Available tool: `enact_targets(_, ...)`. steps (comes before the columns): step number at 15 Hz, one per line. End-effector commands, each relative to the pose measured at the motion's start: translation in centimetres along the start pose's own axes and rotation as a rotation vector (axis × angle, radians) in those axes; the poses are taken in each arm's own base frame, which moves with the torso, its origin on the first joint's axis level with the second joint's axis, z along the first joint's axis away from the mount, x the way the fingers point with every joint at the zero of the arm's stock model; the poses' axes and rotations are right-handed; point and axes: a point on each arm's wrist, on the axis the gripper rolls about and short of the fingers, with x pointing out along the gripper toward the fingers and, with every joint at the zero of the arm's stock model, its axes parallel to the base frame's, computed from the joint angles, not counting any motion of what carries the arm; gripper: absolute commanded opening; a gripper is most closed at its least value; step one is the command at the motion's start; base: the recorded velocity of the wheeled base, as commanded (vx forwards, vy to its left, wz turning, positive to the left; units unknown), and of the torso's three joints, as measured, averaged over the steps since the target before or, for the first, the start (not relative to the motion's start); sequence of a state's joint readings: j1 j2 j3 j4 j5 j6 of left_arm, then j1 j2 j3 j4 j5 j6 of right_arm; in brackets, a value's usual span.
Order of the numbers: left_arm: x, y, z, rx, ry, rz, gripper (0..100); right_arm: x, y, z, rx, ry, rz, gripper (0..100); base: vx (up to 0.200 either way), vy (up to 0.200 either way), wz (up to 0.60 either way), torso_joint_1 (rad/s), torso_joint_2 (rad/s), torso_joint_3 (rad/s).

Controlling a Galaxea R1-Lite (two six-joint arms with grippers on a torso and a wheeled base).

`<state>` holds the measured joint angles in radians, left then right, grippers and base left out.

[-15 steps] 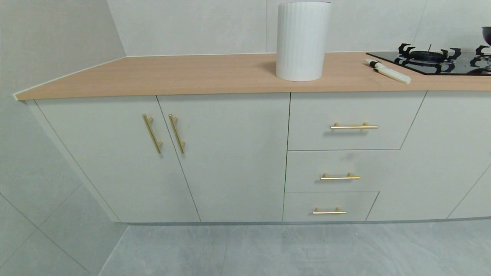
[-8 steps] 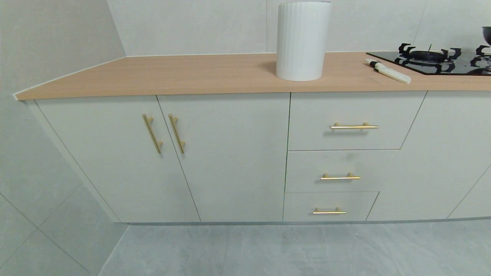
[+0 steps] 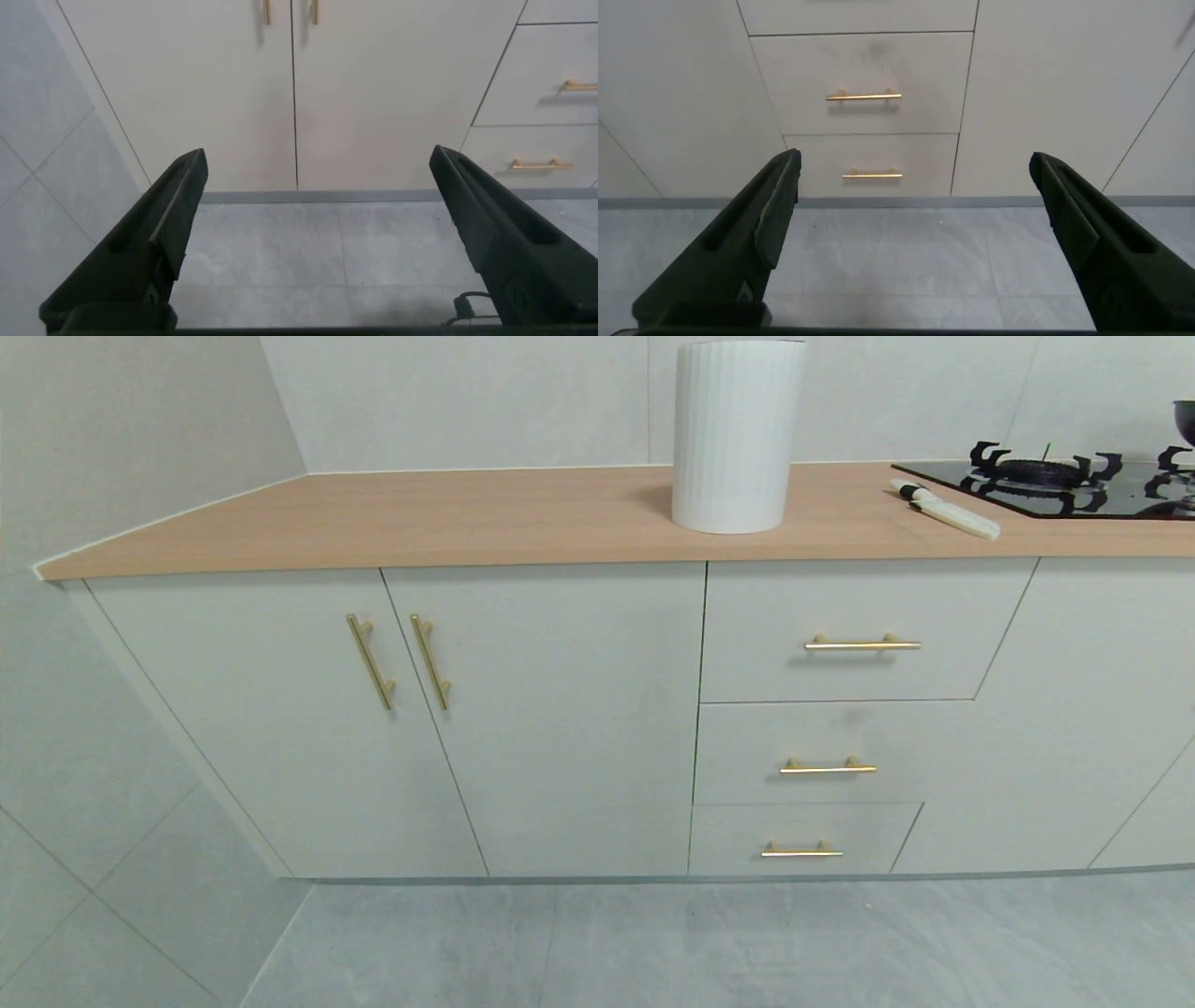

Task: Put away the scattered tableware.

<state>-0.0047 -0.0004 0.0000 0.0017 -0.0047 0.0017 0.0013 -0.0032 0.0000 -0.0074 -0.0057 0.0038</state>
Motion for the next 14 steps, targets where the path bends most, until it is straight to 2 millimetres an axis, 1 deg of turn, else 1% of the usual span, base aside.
enact_targets(1,0.0,0.0,0.0,0.0,0.0,0.0,100,0.02,0.0,0.01,-0.001,0.003,0.0,100,0.0,0.0,0.0,0.0,0.0,0.0)
enact_targets(13,0.0,0.0,0.0,0.0,0.0,0.0,100,0.02,0.03,-0.01,-0.004,0.005,0.014,100,0.0,0.0,0.0,0.0,0.0,0.0)
enact_targets(14,0.0,0.0,0.0,-0.002,0.0,0.0,100,0.02,0.03,-0.01,-0.004,0.005,0.014,100,0.2,0.0,0.0,-0.002,0.0,0.002)
